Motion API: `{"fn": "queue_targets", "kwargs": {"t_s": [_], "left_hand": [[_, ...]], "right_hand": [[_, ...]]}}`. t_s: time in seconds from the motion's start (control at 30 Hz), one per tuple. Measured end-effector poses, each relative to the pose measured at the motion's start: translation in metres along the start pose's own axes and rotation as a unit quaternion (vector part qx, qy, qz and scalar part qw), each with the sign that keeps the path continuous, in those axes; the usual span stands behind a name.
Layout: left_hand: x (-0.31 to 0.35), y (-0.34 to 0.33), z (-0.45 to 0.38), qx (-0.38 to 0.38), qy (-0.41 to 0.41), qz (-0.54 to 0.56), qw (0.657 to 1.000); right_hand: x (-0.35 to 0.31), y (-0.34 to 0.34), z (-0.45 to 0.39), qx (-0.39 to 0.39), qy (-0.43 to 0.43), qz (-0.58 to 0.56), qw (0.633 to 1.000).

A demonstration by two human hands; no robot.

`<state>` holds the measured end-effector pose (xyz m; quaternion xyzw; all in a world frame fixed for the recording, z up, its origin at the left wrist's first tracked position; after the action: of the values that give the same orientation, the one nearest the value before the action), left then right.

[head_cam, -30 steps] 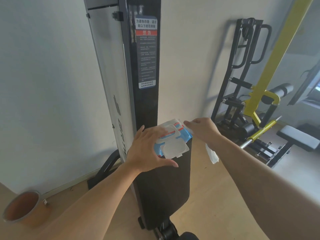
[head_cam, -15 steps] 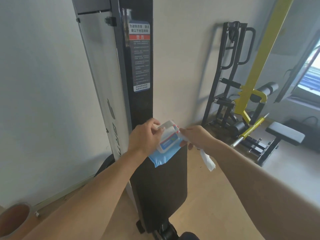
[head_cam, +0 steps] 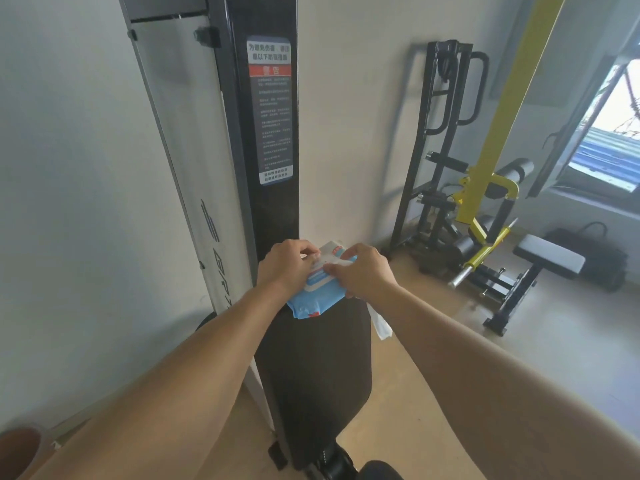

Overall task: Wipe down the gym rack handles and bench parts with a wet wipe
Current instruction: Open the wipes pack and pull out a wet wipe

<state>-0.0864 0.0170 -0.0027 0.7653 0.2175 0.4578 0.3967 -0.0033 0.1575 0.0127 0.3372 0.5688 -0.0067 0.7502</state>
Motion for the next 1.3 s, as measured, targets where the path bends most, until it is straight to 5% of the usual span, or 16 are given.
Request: {"fn": "queue_targets", "kwargs": {"t_s": [0.4, 0.53, 0.67, 0.8, 0.9, 1.13, 1.3], "left_hand": [[-0.010, 0.001, -0.008, -0.012, -0.001, 0.006, 1.000], [-0.002, 0.006, -0.004, 0.062, 0.018, 0.008, 0.998], [0.048, 0.018, 0.017, 0.211, -0.051, 0.077, 0.973], [0.126, -0.012, 0.040, 0.024, -0.044, 0.272, 0.961], [0.169, -0.063, 0.054, -0.107, -0.057, 0.295, 0.948], [0.269, -0.171, 0.090, -0.135, 0.062, 0.401, 0.904], [0.344, -0.243, 0.104, -0.156, 0.157, 0.429, 0.876]], "right_hand": [[-0.013, 0.006, 0.008, -0.012, 0.013, -0.064, 0.998], [-0.012, 0.032, 0.014, 0.022, 0.039, -0.127, 0.991], [-0.004, 0.070, 0.025, -0.001, 0.015, -0.291, 0.956], [0.023, 0.119, 0.036, -0.064, 0.065, -0.358, 0.929], [0.055, 0.159, 0.045, -0.055, 0.078, -0.335, 0.937], [0.174, 0.275, 0.039, 0.057, 0.019, -0.292, 0.954], [0.263, 0.355, 0.035, -0.128, -0.067, -0.230, 0.962]]}}
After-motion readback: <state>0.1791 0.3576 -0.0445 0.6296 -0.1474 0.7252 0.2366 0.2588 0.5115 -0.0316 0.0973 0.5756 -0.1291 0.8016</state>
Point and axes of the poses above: each hand's wrist, its own z-axis away from the middle knuckle, its own y-axis out of the back of the hand, x = y × z, the point moved 2 cm from there along -z, towards the middle knuckle, and after that the axes turned 3 degrees about -z, right-handed, at the moved point
